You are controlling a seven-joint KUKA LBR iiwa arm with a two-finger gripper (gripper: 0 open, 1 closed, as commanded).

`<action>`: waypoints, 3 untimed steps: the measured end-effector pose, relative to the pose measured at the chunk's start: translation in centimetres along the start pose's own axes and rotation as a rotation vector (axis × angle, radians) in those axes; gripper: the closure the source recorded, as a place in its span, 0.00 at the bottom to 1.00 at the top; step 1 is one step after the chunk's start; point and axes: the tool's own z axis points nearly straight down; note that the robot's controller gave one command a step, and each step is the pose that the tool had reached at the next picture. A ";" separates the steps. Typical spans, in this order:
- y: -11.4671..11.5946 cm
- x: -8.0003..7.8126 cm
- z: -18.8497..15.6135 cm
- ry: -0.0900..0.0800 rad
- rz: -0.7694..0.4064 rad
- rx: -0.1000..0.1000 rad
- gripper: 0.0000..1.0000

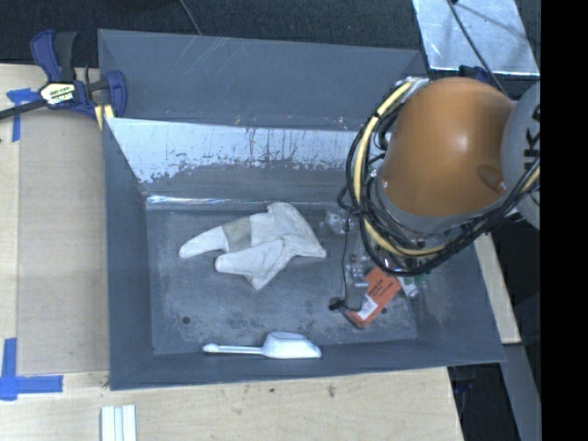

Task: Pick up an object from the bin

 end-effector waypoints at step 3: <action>6.7 -4.8 5.0 -0.015 -0.029 -0.001 0.00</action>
Offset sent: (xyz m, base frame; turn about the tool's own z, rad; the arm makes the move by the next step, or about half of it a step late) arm 0.0499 0.0749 -0.0578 -0.0347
